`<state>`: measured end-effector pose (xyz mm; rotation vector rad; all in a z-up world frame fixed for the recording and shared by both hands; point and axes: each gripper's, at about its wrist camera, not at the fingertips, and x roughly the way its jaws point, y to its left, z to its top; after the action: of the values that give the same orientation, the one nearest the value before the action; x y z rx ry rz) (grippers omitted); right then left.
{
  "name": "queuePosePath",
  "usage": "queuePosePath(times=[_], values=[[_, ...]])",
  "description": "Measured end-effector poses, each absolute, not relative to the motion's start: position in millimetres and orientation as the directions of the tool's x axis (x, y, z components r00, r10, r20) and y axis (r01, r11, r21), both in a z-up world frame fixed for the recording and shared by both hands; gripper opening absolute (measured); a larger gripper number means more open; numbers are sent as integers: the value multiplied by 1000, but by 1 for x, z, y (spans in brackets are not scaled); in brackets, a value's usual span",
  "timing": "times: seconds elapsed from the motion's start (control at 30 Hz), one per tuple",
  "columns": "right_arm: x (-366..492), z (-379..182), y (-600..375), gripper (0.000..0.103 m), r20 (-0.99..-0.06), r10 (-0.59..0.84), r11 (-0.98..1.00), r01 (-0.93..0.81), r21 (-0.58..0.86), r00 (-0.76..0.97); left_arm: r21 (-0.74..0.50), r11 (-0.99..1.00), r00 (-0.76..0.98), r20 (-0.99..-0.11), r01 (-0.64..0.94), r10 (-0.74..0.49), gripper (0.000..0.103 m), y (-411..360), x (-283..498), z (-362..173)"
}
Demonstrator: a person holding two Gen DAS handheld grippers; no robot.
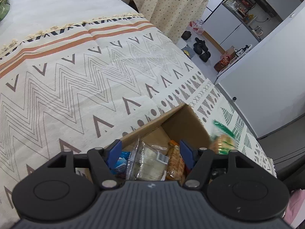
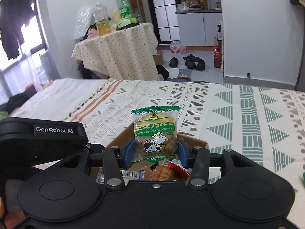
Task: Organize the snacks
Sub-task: 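Open the left tool over the box while the right tool releases the cookie inside, then move both tools back over the two remaining green candies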
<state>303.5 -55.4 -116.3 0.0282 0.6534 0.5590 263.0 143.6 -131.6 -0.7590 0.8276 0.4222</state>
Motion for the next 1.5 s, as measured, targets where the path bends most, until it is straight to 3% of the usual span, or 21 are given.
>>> queuePosePath(times=[0.07,0.13,0.33,0.67,1.27,1.5], values=[[302,-119,-57,67,-573,503,853,-477,211,647,-434,664,615,-787,-609,50,66,144,263,-133],[300,-119,-60,71,-568,500,856,-472,210,654,-428,666,613,-788,-611,55,66,143,263,-132],[300,-119,-88,72,-575,483,873,-414,258,660,-410,683,605,-794,-605,59,68,136,265,-131],[289,-122,-141,73,-596,421,907,-330,262,684,-332,799,611,-790,-502,56,93,94,273,-124],[273,-123,-230,90,-588,327,941,-198,274,740,-241,911,639,-768,-333,30,95,8,270,-115],[270,-135,-259,92,-594,306,945,-163,283,744,-225,934,653,-758,-276,10,95,-20,271,-118]])
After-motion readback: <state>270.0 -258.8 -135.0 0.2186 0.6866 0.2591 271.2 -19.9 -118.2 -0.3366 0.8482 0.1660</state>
